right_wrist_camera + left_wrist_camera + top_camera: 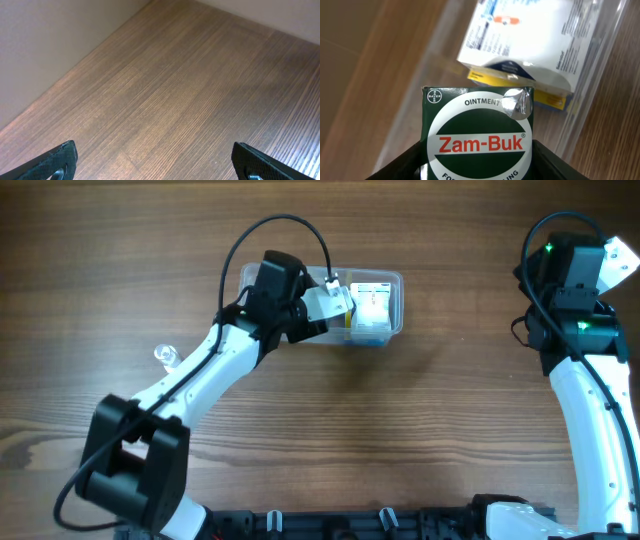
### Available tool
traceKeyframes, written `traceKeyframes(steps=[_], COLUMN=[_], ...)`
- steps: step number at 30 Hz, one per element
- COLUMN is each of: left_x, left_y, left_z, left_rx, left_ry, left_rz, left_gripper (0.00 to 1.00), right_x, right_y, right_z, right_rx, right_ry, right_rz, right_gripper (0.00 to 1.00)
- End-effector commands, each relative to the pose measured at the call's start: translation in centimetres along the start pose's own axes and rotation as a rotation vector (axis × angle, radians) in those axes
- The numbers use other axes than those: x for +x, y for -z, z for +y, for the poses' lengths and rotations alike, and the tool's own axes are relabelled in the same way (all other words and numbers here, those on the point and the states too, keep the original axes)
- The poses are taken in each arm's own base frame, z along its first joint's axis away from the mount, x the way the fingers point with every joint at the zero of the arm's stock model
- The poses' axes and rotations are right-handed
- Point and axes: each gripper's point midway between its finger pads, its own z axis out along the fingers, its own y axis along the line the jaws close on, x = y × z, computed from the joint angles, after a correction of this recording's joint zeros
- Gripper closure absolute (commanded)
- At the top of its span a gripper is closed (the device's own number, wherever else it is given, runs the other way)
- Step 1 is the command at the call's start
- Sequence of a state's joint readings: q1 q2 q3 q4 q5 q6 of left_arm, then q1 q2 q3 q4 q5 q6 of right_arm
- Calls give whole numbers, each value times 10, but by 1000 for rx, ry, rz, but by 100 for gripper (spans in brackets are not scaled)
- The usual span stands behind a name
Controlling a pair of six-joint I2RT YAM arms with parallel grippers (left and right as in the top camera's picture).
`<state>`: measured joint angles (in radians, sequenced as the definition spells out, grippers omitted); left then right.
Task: Pack container
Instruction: 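Lower Zam-Buk tin into container beside Panadol box with left gripper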
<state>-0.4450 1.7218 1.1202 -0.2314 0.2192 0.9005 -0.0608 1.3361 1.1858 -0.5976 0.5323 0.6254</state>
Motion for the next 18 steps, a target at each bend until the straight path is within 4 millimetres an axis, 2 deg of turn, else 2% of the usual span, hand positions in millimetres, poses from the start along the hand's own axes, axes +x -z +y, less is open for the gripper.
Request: traceKeyframes(steps=[1, 18], left_x=[6, 6], left_y=[-9, -9], left_z=[-8, -7], left_rx=[39, 34], left_ry=[2, 1], left_rz=[3, 3], left_gripper=[39, 22], right_x=[2, 2], right_y=[-3, -3], right_z=[-1, -1], right_rx=[11, 11], right_ry=[-6, -6], right_rz=[1, 1], right_gripper=[0, 0])
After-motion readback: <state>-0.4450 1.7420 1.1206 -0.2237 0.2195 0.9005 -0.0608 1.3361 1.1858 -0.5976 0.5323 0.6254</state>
